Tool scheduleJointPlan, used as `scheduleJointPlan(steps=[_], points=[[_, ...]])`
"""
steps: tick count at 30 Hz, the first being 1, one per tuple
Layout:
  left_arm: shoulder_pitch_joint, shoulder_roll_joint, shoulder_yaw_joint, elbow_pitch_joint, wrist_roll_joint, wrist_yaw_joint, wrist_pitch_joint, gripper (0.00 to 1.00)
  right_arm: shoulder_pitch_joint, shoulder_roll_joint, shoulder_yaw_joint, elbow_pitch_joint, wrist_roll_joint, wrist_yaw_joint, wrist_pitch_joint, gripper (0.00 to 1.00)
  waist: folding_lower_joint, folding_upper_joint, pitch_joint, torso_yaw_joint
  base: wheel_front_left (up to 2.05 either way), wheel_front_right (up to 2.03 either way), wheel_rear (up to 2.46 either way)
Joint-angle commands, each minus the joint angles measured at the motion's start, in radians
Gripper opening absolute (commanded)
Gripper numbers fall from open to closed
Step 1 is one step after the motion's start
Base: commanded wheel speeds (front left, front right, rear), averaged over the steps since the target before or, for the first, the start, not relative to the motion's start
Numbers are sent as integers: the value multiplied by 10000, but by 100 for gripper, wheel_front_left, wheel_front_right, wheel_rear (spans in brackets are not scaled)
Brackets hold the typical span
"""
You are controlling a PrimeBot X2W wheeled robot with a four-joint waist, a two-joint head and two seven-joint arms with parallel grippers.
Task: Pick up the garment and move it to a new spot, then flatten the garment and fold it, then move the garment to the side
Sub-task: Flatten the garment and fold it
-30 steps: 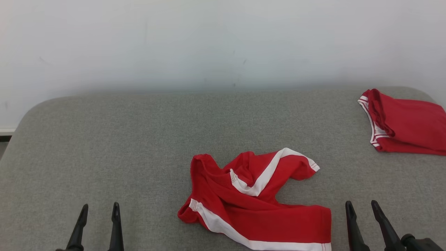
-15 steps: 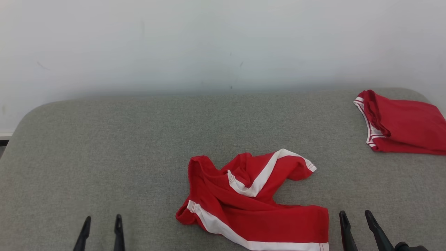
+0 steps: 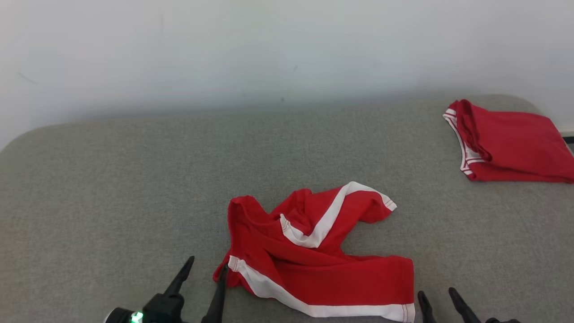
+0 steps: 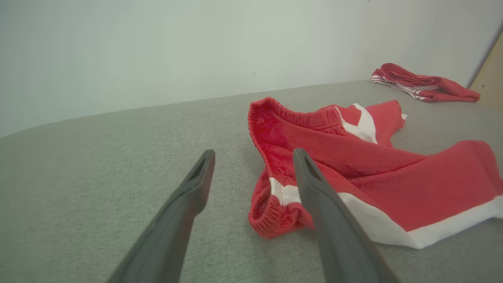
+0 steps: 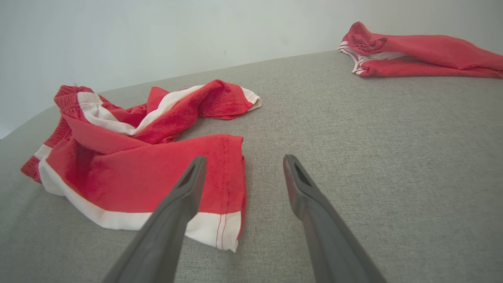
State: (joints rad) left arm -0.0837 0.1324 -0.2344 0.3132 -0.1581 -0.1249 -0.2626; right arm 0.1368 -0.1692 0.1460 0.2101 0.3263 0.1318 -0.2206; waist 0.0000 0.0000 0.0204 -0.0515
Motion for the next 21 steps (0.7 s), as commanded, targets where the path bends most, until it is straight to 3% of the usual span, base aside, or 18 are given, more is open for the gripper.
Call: scheduleJointPlan(steps=[1,7,21], points=[[-284,130,-197,327,-62,-51,-28,100,-137,-26,163,127,89,-27,-77,100,0,0,246,-229,0,0,0],[-1139,523,-1345,1528,-610,-43,-28,100,-578,37,836,864,284,-27,-231,100,0,0,611,-563,0,0,0],[-2318,1012,-2643,2957,-1443,-47,-28,100,-1567,-61,1892,2299,732,-27,-438,100,0,0,885,-692,0,0,0]])
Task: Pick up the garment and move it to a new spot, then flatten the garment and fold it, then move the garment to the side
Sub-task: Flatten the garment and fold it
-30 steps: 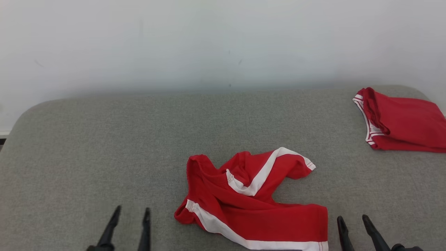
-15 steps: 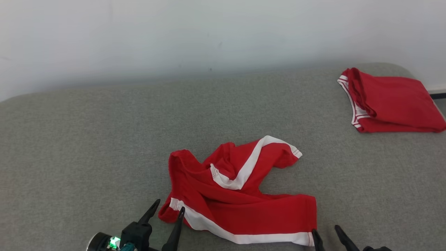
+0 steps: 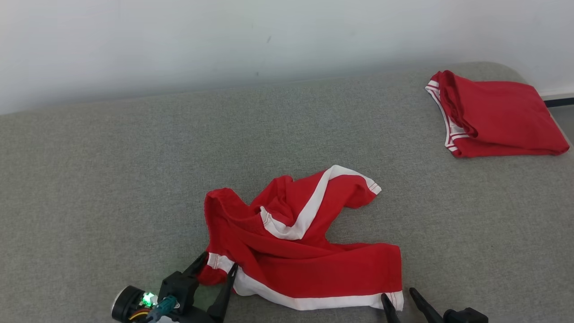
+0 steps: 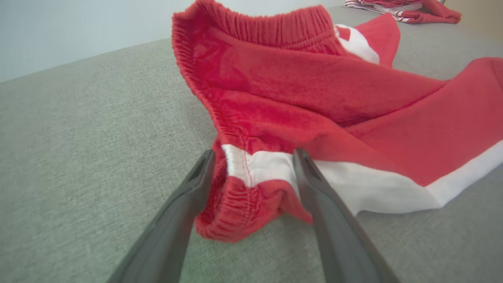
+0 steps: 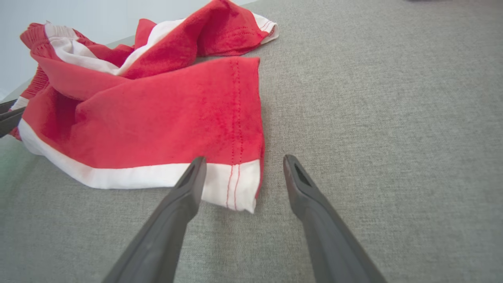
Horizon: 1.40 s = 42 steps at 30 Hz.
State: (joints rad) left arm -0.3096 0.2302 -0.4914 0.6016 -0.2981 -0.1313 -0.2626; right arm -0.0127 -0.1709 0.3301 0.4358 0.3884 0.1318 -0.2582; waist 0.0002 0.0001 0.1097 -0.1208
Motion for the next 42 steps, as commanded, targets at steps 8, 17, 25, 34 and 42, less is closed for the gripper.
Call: scheduleJointPlan(steps=[8,17,25,34,42], points=[[-266,142,-514,38,-377,15,-28,100,-282,-27,439,296,270,-27,-80,100,-2,-1,-59,12,0,0,0],[-296,279,-995,-287,-495,15,-28,53,-502,39,750,679,410,-27,-78,69,-2,-1,-18,33,0,0,0],[143,261,-545,-815,-796,16,-28,0,-629,-90,787,523,500,-27,-77,0,-2,-1,-117,39,0,0,0],[825,467,269,-2370,-854,70,-28,0,-473,-457,346,-917,504,-28,-78,0,-2,-1,-393,255,0,0,0],[-1167,726,854,-3224,-1582,22,301,0,-2593,-1333,667,-1651,1410,-28,108,0,-2,-1,-20,280,0,0,0]])
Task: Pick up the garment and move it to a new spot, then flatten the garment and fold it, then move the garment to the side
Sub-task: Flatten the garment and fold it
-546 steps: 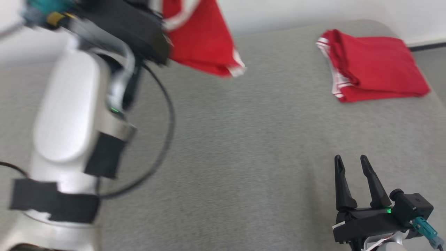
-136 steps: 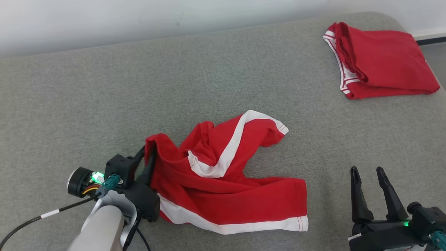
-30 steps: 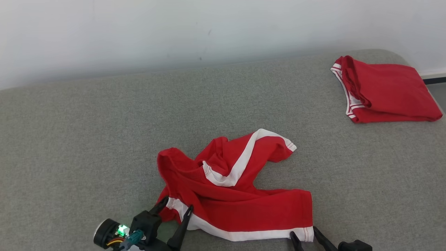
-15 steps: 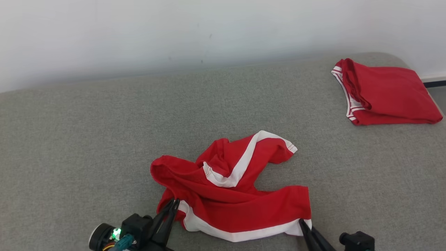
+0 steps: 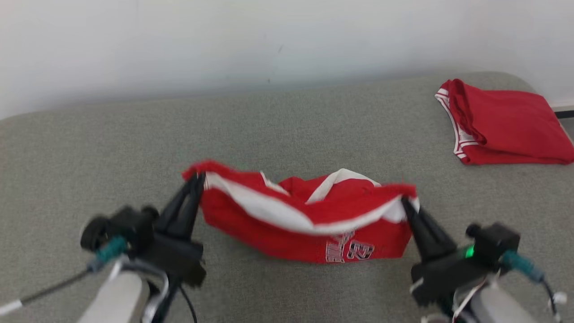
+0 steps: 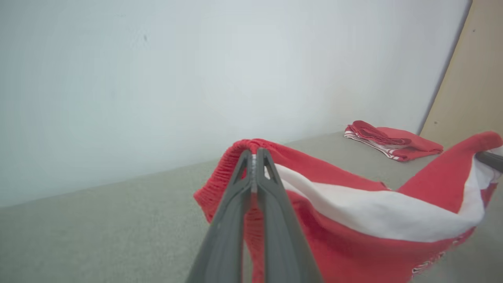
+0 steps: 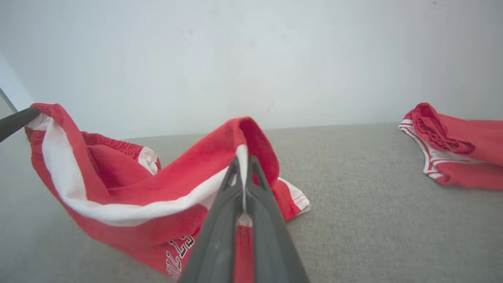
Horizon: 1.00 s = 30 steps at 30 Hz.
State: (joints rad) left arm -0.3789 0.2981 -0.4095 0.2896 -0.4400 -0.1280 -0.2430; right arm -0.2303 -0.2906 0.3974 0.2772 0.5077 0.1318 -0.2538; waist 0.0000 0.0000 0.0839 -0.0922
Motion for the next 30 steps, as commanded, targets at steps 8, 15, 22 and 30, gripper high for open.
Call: scheduleJointPlan(steps=[8,15,22,30], points=[[-4517,541,-117,-235,-1196,-14,1395,0,-4012,-850,94,-54,1284,-28,801,0,0,0,1932,-77,0,0,0],[-7943,502,-367,571,-1968,-17,1843,0,-7133,-1240,140,380,2278,-28,1538,0,0,0,3317,-38,0,0,0],[-11656,444,-552,2299,-2473,-18,1838,0,-10989,-1245,169,1345,3335,-28,2391,0,0,0,4631,-97,0,0,0],[-14462,541,-1283,3696,-3023,-17,1561,0,-14479,-1328,792,3133,3497,-28,2708,0,0,0,5489,-36,0,0,0]])
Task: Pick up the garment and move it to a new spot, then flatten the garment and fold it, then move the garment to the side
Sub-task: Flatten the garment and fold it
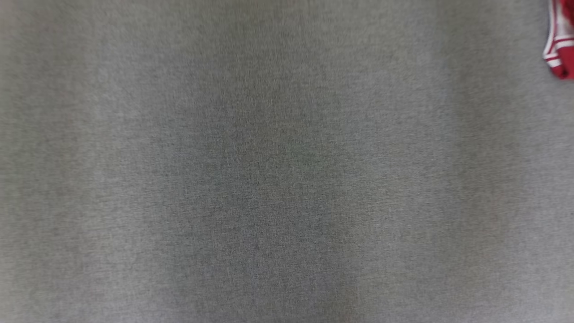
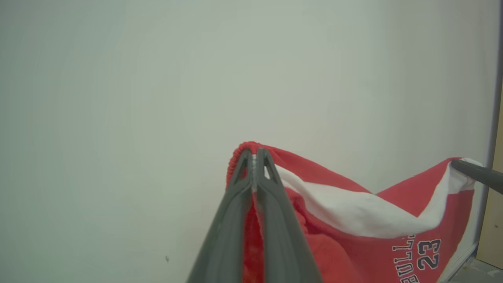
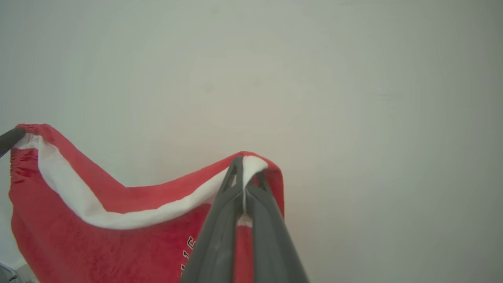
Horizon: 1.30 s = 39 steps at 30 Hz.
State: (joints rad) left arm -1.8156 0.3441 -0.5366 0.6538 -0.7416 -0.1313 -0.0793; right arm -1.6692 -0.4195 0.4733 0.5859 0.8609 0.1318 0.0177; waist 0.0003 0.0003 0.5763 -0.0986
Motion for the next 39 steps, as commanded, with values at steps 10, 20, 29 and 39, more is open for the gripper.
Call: scheduleJointPlan(steps=[10,20,29,39], points=[[-1333,424,-1025,1271,-1201,17,-426,0,-2003,-232,1126,1690,41,-28,-404,0,-3,-3,1089,73,0,0,0],[-678,939,-2195,1226,-2525,19,-973,0,-1599,-584,2087,2039,909,-28,-994,0,-3,-3,1133,-30,0,0,0],[1496,1260,-2775,202,-3420,18,-1712,0,409,-1103,3022,1091,1869,-28,-1858,0,-3,-3,140,-43,0,0,0],[6596,1473,-1124,-2482,-2839,467,-1855,0,4991,-2178,4011,-1373,2667,-28,-2626,0,-3,-3,-1819,37,0,0,0]])
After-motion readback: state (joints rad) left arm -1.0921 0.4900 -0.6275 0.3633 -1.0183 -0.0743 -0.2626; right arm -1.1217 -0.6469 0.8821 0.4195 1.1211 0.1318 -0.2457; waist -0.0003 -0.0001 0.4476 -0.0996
